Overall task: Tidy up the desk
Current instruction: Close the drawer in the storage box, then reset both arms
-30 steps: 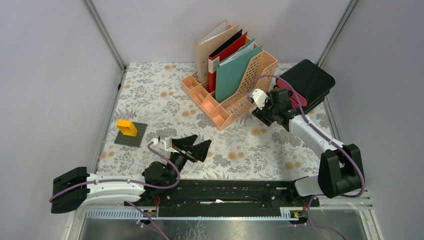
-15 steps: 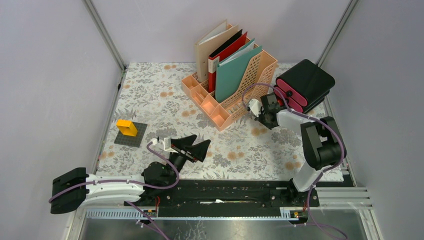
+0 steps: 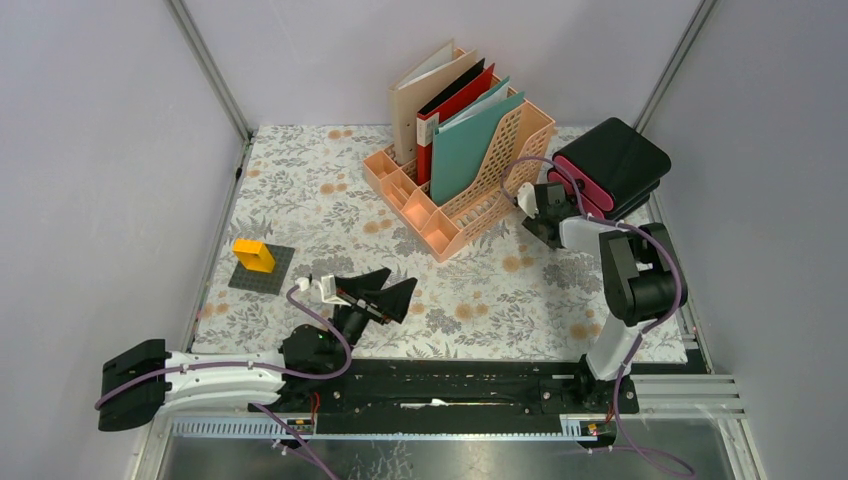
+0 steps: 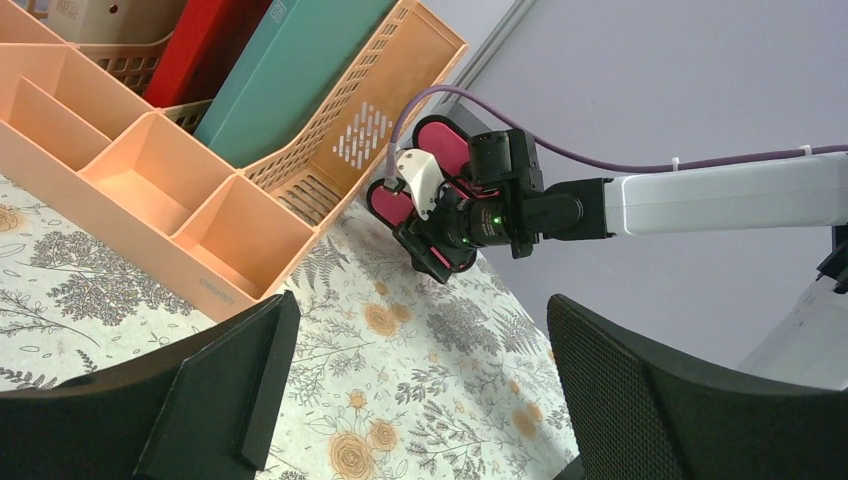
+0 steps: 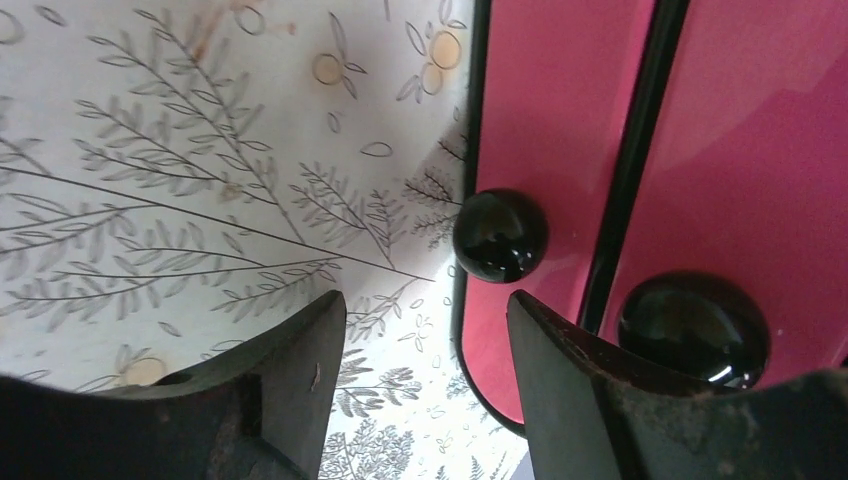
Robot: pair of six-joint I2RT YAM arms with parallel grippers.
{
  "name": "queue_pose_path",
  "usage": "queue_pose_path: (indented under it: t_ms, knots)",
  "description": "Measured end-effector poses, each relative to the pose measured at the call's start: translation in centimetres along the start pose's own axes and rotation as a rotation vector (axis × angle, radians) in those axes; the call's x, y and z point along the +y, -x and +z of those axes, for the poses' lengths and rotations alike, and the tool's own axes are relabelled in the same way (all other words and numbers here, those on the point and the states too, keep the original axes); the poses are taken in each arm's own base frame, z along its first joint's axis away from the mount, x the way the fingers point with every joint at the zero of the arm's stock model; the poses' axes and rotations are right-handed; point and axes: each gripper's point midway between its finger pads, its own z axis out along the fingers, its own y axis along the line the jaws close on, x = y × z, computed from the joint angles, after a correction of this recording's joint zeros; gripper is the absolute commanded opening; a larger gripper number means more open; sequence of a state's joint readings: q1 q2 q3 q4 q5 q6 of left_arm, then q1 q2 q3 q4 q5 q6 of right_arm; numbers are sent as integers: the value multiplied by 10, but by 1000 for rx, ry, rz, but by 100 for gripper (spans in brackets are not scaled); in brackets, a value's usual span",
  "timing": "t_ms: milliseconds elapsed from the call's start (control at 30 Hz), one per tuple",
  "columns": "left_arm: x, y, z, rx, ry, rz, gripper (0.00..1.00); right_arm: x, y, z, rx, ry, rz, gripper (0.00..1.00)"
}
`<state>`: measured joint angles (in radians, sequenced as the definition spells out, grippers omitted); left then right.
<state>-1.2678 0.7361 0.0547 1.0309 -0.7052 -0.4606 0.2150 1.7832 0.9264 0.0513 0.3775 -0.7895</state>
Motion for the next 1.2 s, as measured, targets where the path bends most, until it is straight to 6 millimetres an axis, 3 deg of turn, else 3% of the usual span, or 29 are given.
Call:
queue_pose_path:
  t_ms: [200, 300, 467, 567, 600, 700, 833, 867, 1033, 1133, 1200]
  knots:
    - [0, 1, 0, -2, 0, -1, 99, -2, -4, 0, 4, 4, 10, 71]
    - [1, 1, -1, 0, 2, 2, 99, 5, -3, -11, -14, 69, 14, 73]
    - [6, -1, 1, 29, 26, 58, 99, 0, 12, -59, -129, 146, 53, 82]
    - [7, 10, 15, 51, 68, 114, 99, -12, 25, -100, -245, 159, 95, 93]
    - [8, 19, 22, 52, 83, 130, 99, -15, 28, -111, -276, 159, 107, 98]
    - [12, 65, 51, 27, 125, 161, 99, -25, 38, -148, -381, 164, 137, 100]
    - [35, 156, 88, -24, 229, 202, 99, -47, 54, -199, -518, 152, 195, 100]
    - [32, 183, 99, -12, 233, 202, 99, -55, 58, -211, -550, 147, 217, 100]
    - [67, 268, 115, -4, 351, 201, 99, -107, 87, -285, -727, 99, 347, 100]
    - [87, 305, 123, 44, 413, 173, 99, -132, 106, -336, -857, 100, 404, 100]
    - [88, 309, 132, 94, 405, 148, 99, -146, 115, -368, -937, 103, 439, 100]
